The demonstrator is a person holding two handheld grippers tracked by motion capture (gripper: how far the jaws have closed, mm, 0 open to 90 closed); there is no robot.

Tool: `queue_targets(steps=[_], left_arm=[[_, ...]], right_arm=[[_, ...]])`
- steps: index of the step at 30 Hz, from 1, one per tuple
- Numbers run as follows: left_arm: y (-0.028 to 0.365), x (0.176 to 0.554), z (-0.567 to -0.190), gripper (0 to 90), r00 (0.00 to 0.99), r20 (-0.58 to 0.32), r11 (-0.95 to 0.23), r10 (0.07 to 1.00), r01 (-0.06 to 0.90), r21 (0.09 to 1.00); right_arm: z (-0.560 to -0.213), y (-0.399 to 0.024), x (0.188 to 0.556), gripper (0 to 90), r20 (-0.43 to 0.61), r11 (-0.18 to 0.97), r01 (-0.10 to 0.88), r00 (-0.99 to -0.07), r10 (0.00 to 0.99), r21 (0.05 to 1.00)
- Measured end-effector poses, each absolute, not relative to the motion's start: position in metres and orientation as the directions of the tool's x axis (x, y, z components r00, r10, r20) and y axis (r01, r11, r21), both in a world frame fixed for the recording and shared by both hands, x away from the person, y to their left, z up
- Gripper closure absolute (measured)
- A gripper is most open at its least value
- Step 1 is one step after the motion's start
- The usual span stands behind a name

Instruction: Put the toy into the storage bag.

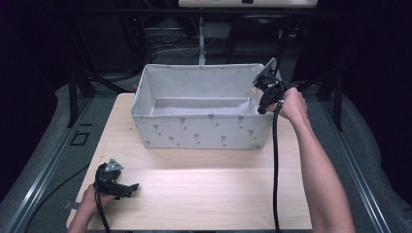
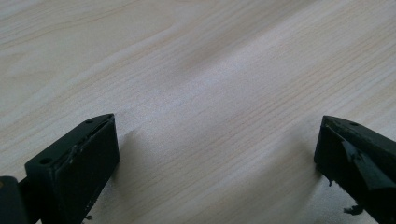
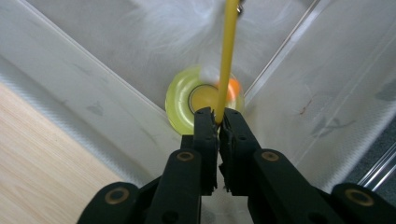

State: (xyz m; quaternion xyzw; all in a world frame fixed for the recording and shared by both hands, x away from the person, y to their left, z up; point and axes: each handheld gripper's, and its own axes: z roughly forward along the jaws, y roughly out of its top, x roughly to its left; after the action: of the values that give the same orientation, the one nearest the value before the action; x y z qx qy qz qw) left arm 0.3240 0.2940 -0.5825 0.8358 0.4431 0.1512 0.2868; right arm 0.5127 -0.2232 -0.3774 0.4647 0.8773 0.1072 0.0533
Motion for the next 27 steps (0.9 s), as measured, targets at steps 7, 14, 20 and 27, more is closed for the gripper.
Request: queue_targets(steps=[7, 14, 20, 27], left_arm=[[0.294, 0.324, -0.582, 0.0, 0.562, -0.002, -0.444, 0.827, 0.656, 0.611], [0.294, 0.324, -0.582, 0.0, 0.562, -0.002, -0.444, 0.827, 0.656, 0.61], [0.294, 0.324, -0.582, 0.0, 0.558, 0.0, -0.441, 0.83, 0.656, 0.612], [0.294, 0.324, -0.582, 0.0, 0.558, -0.002, -0.439, 0.83, 0.657, 0.613]], right_arm=[[-0.351, -0.231, 0.503, 70.0, -0.015, 0.533, 0.793, -0.554, 0.832, 0.296], [-0.318, -0.239, 0.487, 53.1, -0.001, 0.52, 0.776, -0.556, 0.831, 0.357], [-0.307, -0.233, 0.469, 37.0, 0.014, 0.541, 0.755, -0.587, 0.809, 0.37], [-0.307, -0.212, 0.442, 20.0, 0.009, 0.595, 0.701, -0.65, 0.76, 0.393]])
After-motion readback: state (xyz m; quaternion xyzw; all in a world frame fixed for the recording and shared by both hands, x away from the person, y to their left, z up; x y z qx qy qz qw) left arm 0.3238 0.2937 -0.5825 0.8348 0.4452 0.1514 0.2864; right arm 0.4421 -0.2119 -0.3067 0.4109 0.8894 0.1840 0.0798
